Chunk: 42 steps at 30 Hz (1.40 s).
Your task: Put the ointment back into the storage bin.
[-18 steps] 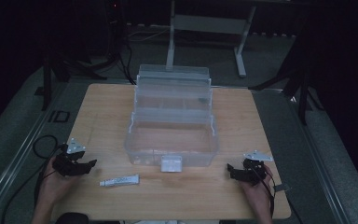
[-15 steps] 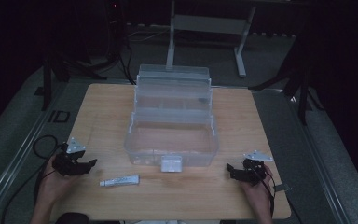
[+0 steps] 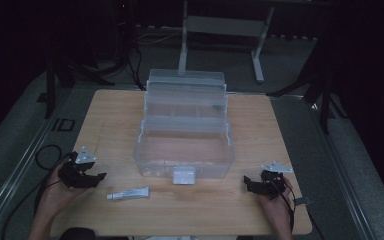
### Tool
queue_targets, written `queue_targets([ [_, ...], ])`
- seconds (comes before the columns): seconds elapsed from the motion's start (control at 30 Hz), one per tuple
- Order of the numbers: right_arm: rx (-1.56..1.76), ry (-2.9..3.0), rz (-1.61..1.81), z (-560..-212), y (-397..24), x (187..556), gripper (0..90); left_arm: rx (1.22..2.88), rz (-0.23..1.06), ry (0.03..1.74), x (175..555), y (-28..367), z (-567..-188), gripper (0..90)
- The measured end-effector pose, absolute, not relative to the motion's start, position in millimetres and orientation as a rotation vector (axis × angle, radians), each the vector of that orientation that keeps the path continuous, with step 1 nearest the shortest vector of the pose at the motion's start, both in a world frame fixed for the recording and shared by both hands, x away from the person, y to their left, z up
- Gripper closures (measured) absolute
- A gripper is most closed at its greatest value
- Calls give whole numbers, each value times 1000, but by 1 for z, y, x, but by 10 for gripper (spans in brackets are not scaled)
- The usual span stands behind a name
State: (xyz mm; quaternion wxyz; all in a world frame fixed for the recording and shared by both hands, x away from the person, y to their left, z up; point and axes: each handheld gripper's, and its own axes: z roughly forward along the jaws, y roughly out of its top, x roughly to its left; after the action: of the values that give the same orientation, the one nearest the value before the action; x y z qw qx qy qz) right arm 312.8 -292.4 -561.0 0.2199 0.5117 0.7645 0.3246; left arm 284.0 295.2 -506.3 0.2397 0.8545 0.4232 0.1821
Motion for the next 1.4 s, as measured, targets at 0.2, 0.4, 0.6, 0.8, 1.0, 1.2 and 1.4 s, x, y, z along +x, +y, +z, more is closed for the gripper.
queue_targets([
  [0.2, 1415, 2115, 898, -561, -292, 313, 130, 2377, 488, 1115, 282, 293, -500, 383],
  [0.4, 1414, 2115, 898, -561, -293, 312, 130, 2413, 476, 1086, 280, 291, -495, 382],
  [0.6, 1415, 2114, 899, -561, -292, 312, 131, 2445, 459, 1054, 279, 289, -489, 384],
  [0.8, 1414, 2114, 899, -561, -292, 312, 130, 2481, 442, 1013, 279, 284, -484, 383],
  [1.0, 1414, 2114, 899, -561, -293, 312, 131, 2521, 421, 980, 278, 280, -481, 383],
  [1.2, 1414, 2114, 899, -561, -292, 312, 130, 2545, 406, 958, 277, 277, -479, 383],
  [1.4, 1415, 2114, 899, -561, -292, 312, 130, 2579, 390, 921, 277, 274, -475, 383],
])
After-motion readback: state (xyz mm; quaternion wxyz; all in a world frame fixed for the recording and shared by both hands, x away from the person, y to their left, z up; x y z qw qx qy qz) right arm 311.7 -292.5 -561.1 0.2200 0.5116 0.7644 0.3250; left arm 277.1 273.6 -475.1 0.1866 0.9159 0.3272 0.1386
